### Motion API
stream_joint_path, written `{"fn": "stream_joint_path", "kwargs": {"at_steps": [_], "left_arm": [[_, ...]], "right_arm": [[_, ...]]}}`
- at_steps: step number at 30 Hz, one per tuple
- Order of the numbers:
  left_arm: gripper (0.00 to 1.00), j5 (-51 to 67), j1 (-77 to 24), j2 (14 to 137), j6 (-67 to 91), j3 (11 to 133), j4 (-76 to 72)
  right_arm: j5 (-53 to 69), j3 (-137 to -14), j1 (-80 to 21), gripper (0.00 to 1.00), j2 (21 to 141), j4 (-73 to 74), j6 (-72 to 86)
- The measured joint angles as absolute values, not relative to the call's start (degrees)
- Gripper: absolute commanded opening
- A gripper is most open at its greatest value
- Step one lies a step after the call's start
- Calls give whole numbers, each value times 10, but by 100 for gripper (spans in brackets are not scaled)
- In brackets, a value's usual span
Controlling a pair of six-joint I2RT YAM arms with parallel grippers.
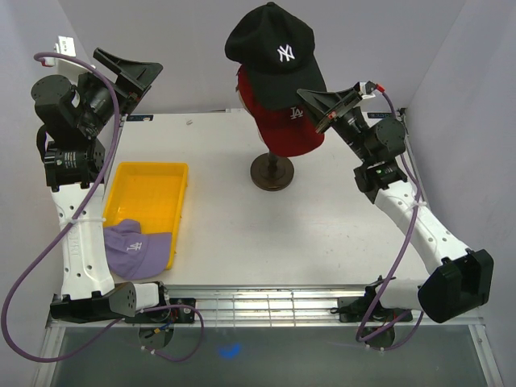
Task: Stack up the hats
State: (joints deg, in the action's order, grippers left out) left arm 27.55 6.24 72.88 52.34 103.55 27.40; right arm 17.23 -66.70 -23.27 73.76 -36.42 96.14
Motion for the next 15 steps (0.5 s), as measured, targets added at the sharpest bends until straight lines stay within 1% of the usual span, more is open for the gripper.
{"fn": "stream_joint_path", "kwargs": {"at_steps": [15], "left_arm": [[86,276,62,729,523,1035,274]], "right_arm": [[235,-563,-190,8,718,-425,1025]]}}
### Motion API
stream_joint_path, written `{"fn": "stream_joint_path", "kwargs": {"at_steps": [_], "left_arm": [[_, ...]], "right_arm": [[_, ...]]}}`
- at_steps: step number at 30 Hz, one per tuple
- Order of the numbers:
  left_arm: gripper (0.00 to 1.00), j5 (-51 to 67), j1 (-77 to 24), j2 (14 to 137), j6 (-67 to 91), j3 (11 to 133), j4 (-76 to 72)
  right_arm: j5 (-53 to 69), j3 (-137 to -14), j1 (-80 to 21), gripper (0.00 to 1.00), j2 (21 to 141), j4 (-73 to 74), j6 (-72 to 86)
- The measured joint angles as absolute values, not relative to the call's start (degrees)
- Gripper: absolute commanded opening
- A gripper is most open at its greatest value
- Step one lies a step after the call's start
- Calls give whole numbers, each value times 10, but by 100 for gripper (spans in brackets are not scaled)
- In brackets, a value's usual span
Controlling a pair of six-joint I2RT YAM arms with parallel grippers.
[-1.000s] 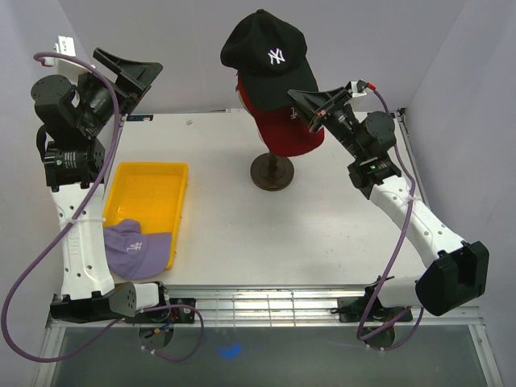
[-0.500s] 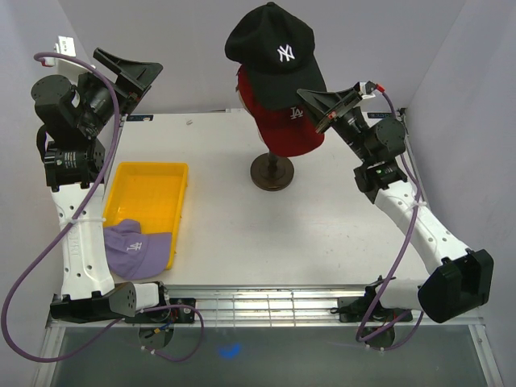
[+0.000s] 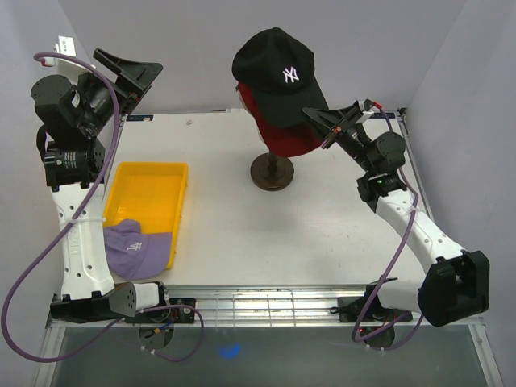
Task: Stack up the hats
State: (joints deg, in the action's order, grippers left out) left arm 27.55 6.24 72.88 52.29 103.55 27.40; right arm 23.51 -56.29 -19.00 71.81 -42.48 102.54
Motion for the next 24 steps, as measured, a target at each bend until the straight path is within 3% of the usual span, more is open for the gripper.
{"fn": "stream_joint_path", "kwargs": {"at_steps": [24], "left_arm": [[86,273,59,732,517,1035,276]], "right_arm": [[318,-503,-135,8,681,-391,992]]}}
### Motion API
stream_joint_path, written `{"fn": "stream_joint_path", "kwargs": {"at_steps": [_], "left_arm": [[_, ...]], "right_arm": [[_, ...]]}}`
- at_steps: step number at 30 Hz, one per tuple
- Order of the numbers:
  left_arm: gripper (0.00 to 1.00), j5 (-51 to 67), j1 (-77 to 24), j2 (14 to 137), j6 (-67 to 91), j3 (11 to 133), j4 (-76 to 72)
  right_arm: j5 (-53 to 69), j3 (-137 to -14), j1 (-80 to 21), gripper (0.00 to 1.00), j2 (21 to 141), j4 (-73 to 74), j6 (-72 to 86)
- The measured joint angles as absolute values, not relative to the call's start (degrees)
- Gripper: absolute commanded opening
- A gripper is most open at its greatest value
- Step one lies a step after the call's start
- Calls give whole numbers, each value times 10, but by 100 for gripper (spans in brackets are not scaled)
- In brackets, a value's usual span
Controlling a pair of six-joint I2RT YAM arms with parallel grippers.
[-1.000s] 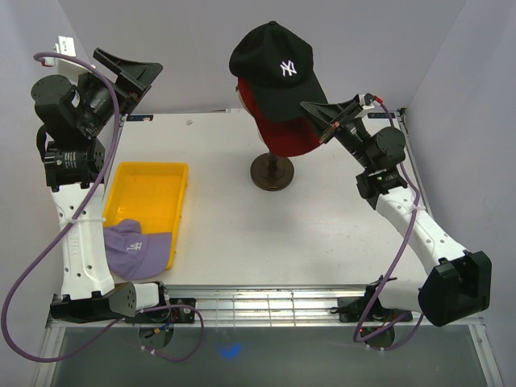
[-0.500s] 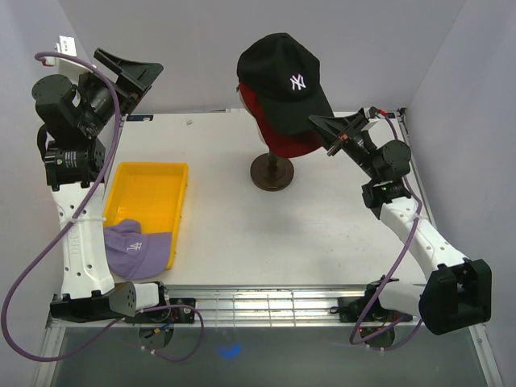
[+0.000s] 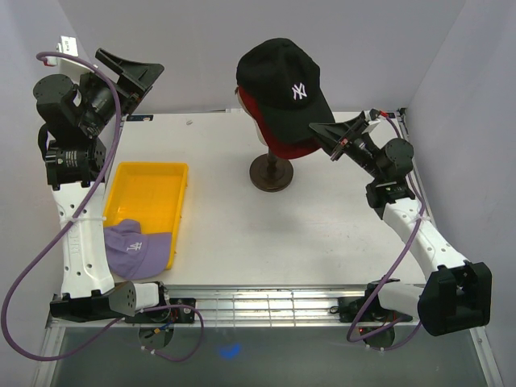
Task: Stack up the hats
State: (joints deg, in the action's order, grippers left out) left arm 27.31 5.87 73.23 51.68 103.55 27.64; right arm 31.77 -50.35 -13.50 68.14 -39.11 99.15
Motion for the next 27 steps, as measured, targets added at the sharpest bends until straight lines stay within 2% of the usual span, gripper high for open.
{"fn": "stream_joint_path", "kwargs": {"at_steps": [27], "left_arm": [[85,270,59,736,515,1026,280]], "right_arm": [[361,-510,-119,8,702,-299,881]]}}
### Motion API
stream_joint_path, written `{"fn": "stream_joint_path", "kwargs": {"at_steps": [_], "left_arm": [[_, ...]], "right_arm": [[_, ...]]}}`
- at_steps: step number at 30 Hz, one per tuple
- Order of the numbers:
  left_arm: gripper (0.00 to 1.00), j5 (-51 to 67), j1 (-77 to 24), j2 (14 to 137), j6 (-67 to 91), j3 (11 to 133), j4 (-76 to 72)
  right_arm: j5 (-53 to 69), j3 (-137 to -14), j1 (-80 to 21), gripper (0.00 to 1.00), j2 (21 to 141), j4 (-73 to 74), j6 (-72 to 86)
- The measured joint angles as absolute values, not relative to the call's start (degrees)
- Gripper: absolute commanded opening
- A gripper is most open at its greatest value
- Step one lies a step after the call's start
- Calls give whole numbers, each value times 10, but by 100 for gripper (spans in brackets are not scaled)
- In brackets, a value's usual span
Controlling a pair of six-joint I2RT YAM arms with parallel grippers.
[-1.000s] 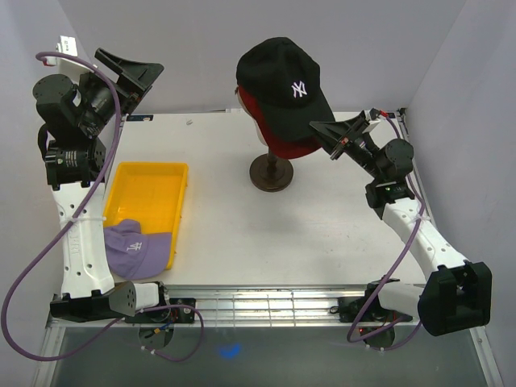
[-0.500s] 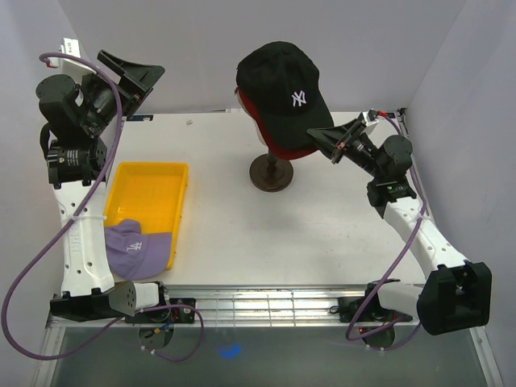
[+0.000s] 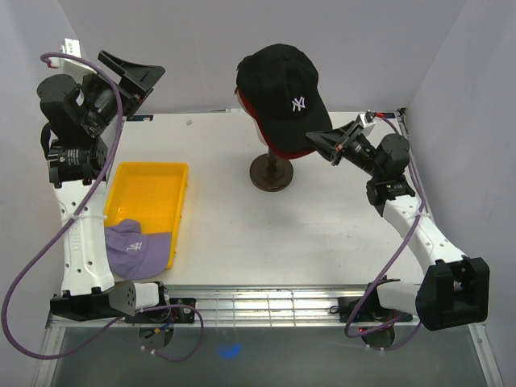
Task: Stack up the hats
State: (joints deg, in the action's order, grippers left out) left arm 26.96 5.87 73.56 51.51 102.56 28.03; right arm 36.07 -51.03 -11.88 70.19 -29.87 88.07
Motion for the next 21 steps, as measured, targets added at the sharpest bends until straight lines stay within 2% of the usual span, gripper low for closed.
{"fn": "stream_joint_path", "kwargs": {"at_steps": [21], "left_arm": [[85,267,58,736,515,1018,283]], "right_arm": [[365,-487,-114,8,716,-299,879]]}}
